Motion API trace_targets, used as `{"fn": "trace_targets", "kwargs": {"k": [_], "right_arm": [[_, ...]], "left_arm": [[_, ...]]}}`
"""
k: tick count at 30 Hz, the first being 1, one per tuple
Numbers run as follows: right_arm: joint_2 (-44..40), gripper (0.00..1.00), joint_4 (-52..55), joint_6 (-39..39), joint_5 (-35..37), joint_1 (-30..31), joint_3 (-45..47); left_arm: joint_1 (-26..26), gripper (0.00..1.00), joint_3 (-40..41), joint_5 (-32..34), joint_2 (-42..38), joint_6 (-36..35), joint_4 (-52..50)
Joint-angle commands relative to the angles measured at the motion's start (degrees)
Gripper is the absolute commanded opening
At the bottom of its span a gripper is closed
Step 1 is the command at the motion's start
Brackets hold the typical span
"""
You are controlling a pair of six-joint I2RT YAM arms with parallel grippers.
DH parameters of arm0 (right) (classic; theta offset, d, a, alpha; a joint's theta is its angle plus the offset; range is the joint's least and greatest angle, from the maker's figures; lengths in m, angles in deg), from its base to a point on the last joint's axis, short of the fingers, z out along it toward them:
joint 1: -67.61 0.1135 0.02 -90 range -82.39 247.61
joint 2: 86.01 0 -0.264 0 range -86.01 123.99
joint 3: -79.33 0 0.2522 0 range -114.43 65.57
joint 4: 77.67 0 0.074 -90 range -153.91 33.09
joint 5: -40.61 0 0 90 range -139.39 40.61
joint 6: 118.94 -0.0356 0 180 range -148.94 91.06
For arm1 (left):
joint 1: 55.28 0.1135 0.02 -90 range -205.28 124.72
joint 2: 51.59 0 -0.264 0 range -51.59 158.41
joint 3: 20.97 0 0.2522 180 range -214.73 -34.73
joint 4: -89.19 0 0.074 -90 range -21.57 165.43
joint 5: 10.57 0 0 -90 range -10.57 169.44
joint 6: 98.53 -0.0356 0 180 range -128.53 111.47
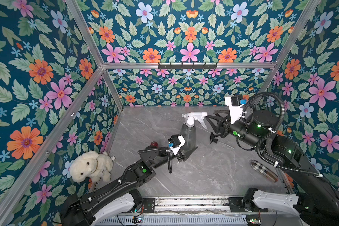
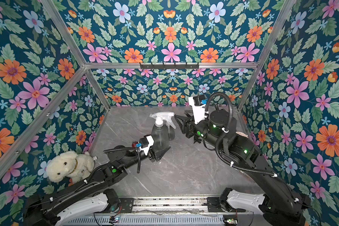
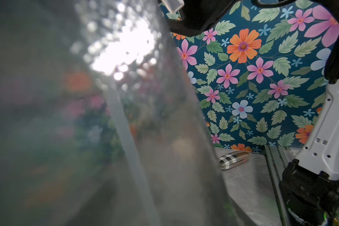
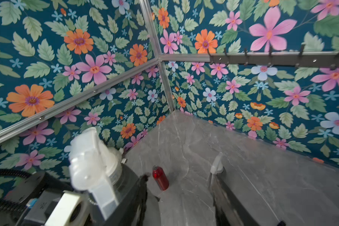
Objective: Attach spray nozzles to spray bottles
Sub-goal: Screw the spray nozzle on the spray bottle.
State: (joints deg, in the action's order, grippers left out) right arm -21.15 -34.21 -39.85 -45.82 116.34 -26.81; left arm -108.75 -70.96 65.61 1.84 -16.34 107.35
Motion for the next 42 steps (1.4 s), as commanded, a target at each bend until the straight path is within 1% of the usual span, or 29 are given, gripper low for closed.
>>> {"fn": "trace_targets", "kwargs": {"k": [1, 3, 6, 8, 9, 11, 13, 18, 20, 21, 24, 27, 29, 33, 39, 40, 42], "right_arm": [[1.5, 0.54, 0.8, 2.2, -2.1, 4.4, -1.2], [2.1, 0.54, 0.2, 3.5, 1.1, 9.9, -1.3], [3.3, 0.56, -0.3, 2.5, 0.4, 15.0, -0.8], [4.0, 0.57, 0.9, 2.3, 1.2, 15.7, -1.1], [3.3, 0.57, 0.6, 2.6, 3.5, 15.7, -0.2], [0.5, 0.57, -1.4, 3.1, 5.4, 15.1, 2.6], [-1.4, 0.57, -1.6, 2.9, 2.8, 12.2, 3.8], [-4.0, 0.6, -5.4, 1.6, -16.9, 2.3, 7.0], [-3.5, 0.6, -6.0, 0.7, -23.5, -0.2, 6.8], [-2.9, 0.6, -6.1, 0.8, -26.0, -0.5, 6.4], [-0.9, 0.6, -5.1, 1.5, -30.1, -0.6, 4.8], [-0.5, 0.6, -8.3, 0.8, -35.0, -0.7, 5.3], [0.7, 0.58, -7.7, 0.5, -36.1, -0.7, 4.1], [1.3, 0.53, -8.1, 0.5, -35.1, -0.8, 3.7], [1.9, 0.5, -9.6, -0.4, -34.2, -1.2, 3.2], [2.1, 0.49, -9.6, -0.6, -34.1, -1.3, 3.1], [2.0, 0.43, -10.0, -1.1, -33.9, -1.3, 3.1]], "left_arm": [[0.1, 0.0, -0.7, 3.0, 1.0, 0.2, 1.3], [0.1, 0.0, -0.7, 5.2, 2.0, 0.2, 2.0], [0.1, 0.0, -0.9, 6.6, 3.2, -0.1, 2.5], [0.1, 0.0, -0.9, 5.9, 3.3, 0.0, 2.8], [0.1, 0.0, -0.8, 5.6, 3.1, -0.1, 2.9], [0.2, 0.0, -0.3, 4.4, 2.3, -0.2, 2.9], [0.4, 0.0, 0.2, 2.1, 1.3, -0.2, 2.9], [1.1, 0.0, 0.6, -8.7, -0.3, 1.1, 2.9], [1.4, 0.0, 0.4, -12.4, -0.4, 1.9, 2.7], [1.6, 0.0, 0.2, -14.0, -0.4, 2.4, 2.6], [2.2, 0.0, 0.0, -18.7, -0.5, 4.0, 3.4], [3.0, 0.0, -0.3, -22.3, -0.3, 5.4, 3.8], [3.4, 0.0, -0.6, -25.0, 0.2, 6.5, 4.2], [3.7, 0.0, -1.2, -29.7, 1.3, 7.6, 4.6], [3.8, 0.0, -2.0, -33.4, 2.1, 7.3, 3.2], [3.9, 0.0, -2.0, -33.5, 2.2, 7.3, 3.1], [3.9, 0.0, -1.8, -32.4, 2.1, 7.3, 3.2]]}}
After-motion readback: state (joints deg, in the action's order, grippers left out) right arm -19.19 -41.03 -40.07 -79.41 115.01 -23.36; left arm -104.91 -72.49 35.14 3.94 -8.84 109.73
